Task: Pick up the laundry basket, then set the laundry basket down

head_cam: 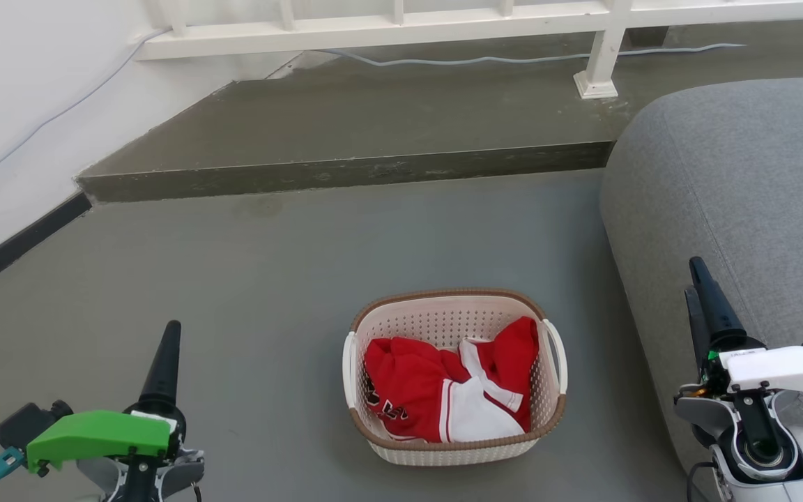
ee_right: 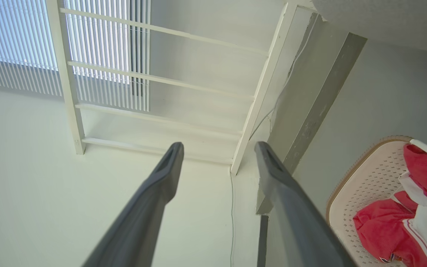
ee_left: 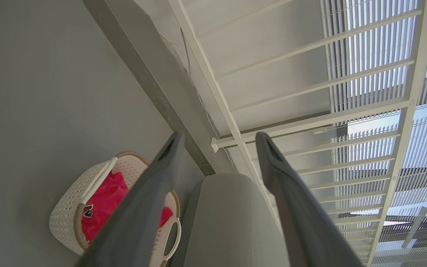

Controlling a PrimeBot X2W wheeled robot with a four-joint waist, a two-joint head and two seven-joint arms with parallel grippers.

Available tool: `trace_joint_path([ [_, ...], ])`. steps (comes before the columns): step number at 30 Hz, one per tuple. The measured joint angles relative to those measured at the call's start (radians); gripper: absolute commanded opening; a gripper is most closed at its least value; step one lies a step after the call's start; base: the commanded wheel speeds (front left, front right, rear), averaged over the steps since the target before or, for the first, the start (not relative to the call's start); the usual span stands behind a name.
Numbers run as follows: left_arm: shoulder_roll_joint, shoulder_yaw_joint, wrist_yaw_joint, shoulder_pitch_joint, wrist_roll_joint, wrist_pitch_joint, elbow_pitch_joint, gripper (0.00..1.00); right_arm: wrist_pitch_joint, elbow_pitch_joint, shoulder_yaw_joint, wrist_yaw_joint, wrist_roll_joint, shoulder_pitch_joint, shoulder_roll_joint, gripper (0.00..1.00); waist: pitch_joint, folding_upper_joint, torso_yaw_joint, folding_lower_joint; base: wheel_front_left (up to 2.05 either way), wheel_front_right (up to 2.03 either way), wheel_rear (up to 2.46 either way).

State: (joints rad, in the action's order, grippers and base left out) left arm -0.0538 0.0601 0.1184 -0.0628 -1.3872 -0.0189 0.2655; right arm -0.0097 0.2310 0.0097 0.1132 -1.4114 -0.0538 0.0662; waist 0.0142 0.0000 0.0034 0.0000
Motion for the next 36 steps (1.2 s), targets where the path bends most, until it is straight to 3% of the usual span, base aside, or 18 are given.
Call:
trace_joint_path([
  [20, -0.024, 0.050, 0.000, -0.029, 0.307, -0.063, -0.010, 1.00, -0.069, -0.009, 0.093, 0.001, 0.213, -0.025, 0.058, 1.00, 0.005, 0.0000, 0.000, 0.0000, 0.00, 0.00, 0.00],
  [36, -0.025, 0.096, -0.013, -0.045, 0.579, -0.108, -0.021, 1.00, -0.118, 0.000, 0.132, -0.007, 0.472, -0.053, 0.086, 1.00, 0.009, 0.0000, -0.003, 0.0000, 0.00, 0.00, 0.00],
])
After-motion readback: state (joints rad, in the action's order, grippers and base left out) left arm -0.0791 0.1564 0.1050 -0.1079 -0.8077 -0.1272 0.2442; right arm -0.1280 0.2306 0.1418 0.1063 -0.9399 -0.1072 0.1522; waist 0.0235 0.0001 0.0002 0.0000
